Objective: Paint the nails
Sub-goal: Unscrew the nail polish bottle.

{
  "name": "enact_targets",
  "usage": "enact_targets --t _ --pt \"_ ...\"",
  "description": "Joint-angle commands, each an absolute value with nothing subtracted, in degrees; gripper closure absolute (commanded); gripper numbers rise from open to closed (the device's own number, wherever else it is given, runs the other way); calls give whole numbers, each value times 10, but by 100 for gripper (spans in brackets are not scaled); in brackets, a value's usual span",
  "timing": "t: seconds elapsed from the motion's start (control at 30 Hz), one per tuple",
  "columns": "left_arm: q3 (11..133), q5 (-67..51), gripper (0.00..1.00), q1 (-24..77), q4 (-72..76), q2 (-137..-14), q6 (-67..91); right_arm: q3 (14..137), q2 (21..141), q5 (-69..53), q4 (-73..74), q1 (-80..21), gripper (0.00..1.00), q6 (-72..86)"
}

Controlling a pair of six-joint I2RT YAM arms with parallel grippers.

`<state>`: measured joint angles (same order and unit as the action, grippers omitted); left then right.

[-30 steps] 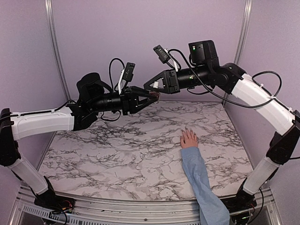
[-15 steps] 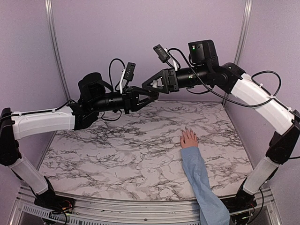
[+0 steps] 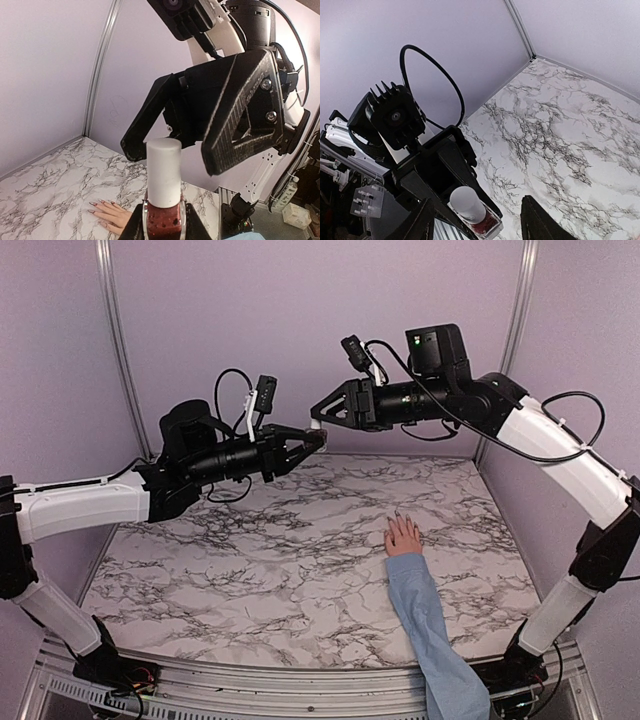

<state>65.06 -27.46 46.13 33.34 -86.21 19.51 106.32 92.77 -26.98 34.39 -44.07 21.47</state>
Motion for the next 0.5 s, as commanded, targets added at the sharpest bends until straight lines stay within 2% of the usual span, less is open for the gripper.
enact_targets --t 0.0,0.17,0.47 --pt "657 -233 100 463 305 -847 172 1089 933 -226 349 -438 46 252" --pt "664 -210 100 468 283 -849 161 1104 950 -227 362 -440 55 252" --pt "670 -185 100 481 267 -857 154 1108 972 -212 380 -447 63 256"
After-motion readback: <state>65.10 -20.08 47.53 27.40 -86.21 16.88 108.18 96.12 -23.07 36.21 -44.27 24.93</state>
